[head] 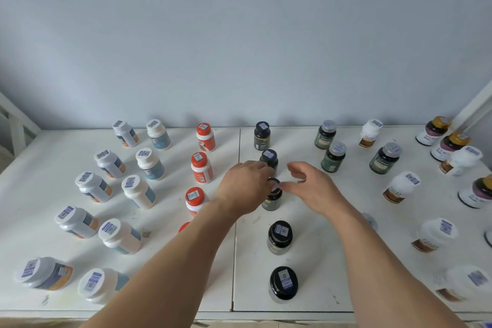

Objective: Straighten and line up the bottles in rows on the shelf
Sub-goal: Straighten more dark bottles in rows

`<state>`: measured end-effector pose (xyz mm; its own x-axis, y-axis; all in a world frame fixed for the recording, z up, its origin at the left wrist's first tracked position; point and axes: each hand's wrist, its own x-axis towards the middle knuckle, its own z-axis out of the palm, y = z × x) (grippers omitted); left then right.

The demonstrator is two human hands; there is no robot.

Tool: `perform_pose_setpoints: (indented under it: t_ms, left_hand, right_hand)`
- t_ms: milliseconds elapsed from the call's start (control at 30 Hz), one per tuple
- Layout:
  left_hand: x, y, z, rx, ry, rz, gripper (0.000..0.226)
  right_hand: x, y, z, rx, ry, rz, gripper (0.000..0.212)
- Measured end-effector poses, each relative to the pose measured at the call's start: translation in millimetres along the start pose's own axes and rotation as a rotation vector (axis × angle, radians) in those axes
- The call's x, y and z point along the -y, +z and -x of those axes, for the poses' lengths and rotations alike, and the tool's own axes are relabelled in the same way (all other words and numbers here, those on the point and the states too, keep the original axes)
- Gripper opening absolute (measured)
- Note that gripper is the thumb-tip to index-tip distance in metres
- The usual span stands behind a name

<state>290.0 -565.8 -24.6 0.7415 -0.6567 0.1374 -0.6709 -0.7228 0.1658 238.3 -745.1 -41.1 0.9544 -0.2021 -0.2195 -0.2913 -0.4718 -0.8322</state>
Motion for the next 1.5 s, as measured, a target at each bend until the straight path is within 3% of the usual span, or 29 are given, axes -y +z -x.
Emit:
perform_pose_setpoints:
  t_ms: [167,267,400,533,700,867,1100,1233,1500]
  left_hand:
    - [-29.3,3.8,-35.9,-0.041,0.052,-0.013,0.027]
    - [-50.2,11.6,-62.8,-0.009,0.043,0.019,0.030]
    - [-78.7,22.2,-95.5,0.119,-0.053,0.101,0.039]
    - [-99.6,36.4,-116.3,0.243,-0.228,0.185,0.048]
    - [-106.1,56.6,-130.4,0.366,-0.316,0.238,0.060]
    - [-104.2,68.3,-146.1,0.359,-0.418,0.463,0.069]
    - [-99.6,71.9,-152.6,0.372,-0.501,0.975,0.028]
    - [-94.9,67.4,-150.6,0.439,-0.494,1.135,0.032]
    - [-89.0,70.1,-151.6,0.468,-0.488,1.195,0.034]
  right_hand:
    - [-7.5,-63.7,-12.1,-0.229,0.016,-0.019,0.039]
    - [-26.0,-94.4,-26.6,-0.281,0.053,-0.016,0.035]
    - [-52.8,-120.0,-49.6,-0.187,0.103,0.047,0.066]
    - [-70.4,-129.2,-72.8,-0.068,0.124,0.071,0.077]
    - [-81.3,-127.3,-87.5,0.048,0.080,0.041,0.051]
    - [-82.4,-137.2,-93.1,0.014,0.050,0.006,0.036]
    - [-67.7,-148.4,-89.0,-0.047,0.045,-0.048,0.033]
    - [-57.4,-148.5,-85.7,-0.075,0.071,-0.009,0.033]
    - [-52.0,-148.8,-84.9,-0.081,0.074,0.028,0.034]
